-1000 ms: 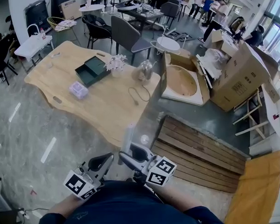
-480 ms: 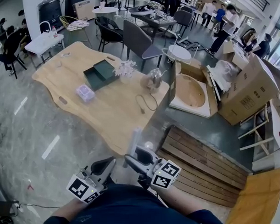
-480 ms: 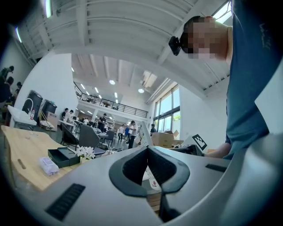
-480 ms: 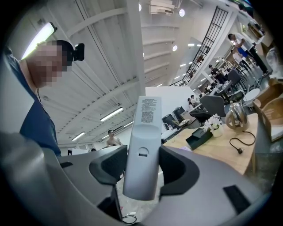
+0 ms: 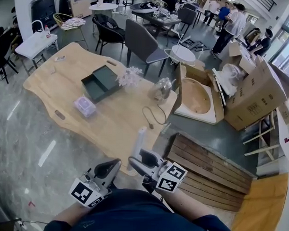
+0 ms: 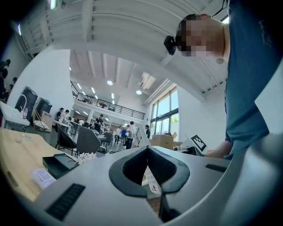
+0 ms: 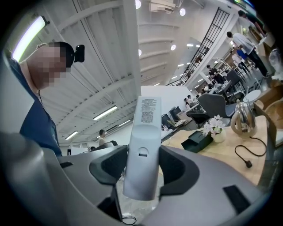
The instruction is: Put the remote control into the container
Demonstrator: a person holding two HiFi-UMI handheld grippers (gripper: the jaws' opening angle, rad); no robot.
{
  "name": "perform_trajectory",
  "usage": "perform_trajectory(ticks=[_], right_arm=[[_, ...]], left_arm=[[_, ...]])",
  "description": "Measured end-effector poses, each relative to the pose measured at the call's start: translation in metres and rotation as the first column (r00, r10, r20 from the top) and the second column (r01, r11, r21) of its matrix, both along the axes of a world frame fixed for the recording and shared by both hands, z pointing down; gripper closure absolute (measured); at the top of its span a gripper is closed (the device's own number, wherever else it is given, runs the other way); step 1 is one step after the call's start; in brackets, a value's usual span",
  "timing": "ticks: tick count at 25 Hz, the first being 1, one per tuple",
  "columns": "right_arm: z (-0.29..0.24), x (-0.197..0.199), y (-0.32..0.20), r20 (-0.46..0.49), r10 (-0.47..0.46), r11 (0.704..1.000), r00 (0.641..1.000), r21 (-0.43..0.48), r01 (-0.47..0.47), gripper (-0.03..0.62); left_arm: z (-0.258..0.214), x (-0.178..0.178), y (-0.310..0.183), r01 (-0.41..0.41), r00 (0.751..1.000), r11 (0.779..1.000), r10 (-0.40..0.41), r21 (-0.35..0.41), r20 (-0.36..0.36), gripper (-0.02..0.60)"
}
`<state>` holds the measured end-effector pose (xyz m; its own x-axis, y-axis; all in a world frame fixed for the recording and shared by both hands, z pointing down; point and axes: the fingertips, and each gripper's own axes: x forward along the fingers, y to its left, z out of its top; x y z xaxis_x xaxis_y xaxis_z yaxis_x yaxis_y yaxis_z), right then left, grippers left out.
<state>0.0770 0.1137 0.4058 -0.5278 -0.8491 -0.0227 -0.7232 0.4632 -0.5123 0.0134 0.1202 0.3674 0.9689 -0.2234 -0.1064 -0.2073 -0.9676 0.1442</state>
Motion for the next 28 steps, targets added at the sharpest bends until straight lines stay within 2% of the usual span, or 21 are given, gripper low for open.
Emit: perform_trajectory(ticks=[4,8,12,21,28], right_arm=[[0.004,-0.005,-0.073,-0.001,0.027,1.000,1.000,-0.014,-0.027,0.361],[0.005,-0.010,-0.136,-0.009,0.056,0.998,0.998,-0.023,-0.057,0.361],[0.009,-0.008,-0.189,-0.024,0.106,0.994,0.994,-0.034,-0.106,0.361],[0.026,-0.006,-0.253,-0.025,0.097,0.993,0.995,-0.065,-0.098,0.361],[0.032,-0.011,-0.302,-0.053,0.050,0.996,0.997,-0.067,-0.054,0.361]], left_arm=[[0.004,-0.003,-0.068,-0.048,0.999,0.999,0.048,0.011,0.012,0.551],[0.011,-0.009,-0.127,-0.104,0.993,0.995,0.104,-0.009,0.058,0.551],[0.010,-0.017,-0.177,-0.117,0.992,0.993,0.117,-0.013,0.051,0.549],[0.023,-0.023,-0.226,-0.081,0.996,0.995,0.082,-0.058,0.031,0.551],[0.017,-0.023,-0.251,-0.047,0.999,0.998,0.048,-0.051,0.017,0.551]])
